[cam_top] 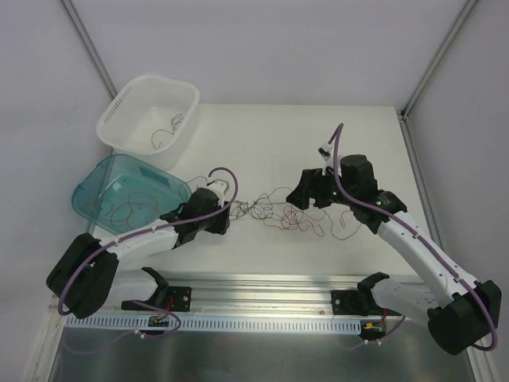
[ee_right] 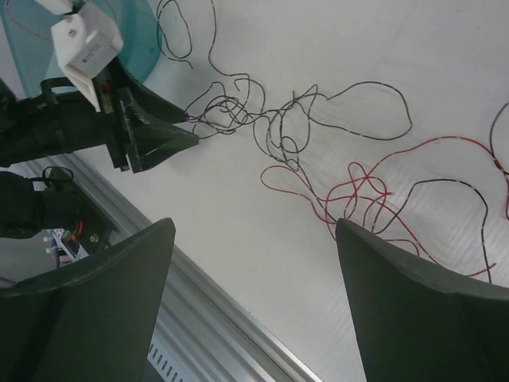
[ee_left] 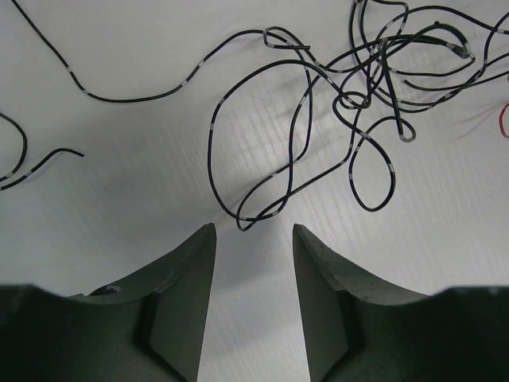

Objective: Untangle the cables

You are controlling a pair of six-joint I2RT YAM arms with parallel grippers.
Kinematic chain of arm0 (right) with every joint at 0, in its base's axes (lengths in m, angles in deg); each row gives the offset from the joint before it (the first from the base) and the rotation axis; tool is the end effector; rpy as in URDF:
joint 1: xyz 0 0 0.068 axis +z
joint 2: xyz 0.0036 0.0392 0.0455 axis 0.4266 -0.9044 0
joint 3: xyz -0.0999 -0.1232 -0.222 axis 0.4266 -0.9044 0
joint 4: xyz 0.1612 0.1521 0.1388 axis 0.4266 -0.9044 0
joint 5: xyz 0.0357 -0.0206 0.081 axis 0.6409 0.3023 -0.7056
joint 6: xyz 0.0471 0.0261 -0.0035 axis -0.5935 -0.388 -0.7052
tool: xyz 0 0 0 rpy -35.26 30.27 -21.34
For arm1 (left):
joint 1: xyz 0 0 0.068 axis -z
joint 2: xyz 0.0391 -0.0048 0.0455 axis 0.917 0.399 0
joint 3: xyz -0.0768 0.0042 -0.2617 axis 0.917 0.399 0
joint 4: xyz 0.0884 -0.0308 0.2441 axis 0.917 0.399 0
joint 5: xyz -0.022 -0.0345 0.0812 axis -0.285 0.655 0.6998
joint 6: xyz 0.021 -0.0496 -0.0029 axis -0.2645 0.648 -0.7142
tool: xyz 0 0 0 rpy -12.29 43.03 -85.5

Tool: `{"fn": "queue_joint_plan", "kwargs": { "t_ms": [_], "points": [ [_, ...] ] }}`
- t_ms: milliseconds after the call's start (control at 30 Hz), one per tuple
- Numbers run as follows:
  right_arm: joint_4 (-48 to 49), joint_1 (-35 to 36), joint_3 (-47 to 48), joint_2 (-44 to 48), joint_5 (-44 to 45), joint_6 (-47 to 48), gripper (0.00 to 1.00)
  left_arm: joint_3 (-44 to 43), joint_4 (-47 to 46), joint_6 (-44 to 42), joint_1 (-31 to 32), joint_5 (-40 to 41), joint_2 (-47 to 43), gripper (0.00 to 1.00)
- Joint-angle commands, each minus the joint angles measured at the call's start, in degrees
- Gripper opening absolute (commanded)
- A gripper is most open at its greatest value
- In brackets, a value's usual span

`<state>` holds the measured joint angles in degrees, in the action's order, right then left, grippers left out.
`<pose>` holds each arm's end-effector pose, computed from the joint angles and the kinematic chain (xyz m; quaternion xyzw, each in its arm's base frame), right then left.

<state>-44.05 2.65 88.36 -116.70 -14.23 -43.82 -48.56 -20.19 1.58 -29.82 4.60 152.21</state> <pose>0.1999 0.1196 0.3138 -0.2567 0.8060 0.2852 0.4507 0.1917 -0.1398 0.1745 0.1521 0.8850 -0.1666 0.4073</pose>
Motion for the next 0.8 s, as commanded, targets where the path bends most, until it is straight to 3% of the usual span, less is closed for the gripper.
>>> {"fn": "queue_joint_plan", "kwargs": {
  "t_ms": [0, 167, 533, 767],
  "points": [
    [7.38, 2.42, 0.68, -0.3, -1.26, -1.59, 0.86, -1.37, -5.37, -4.28, -0.28, -3.5, 2.44, 0.43],
    [9.75, 4.17, -0.03, -1.88, -0.47, -2.65, 0.86, -1.89, -6.25, -5.42, -0.28, -5.44, 3.59, 0.29],
    [19.5, 7.78, -3.63, -7.76, -0.99, -8.01, 0.86, 1.53, -19.07, -7.18, -0.28, -7.28, 2.88, 0.0],
    [22.68, 9.98, -3.9, -12.6, 1.54, -12.84, 0.85, 2.15, -21.28, -7.18, 1.56, -11.94, 0.52, 0.0]
  ]
}}
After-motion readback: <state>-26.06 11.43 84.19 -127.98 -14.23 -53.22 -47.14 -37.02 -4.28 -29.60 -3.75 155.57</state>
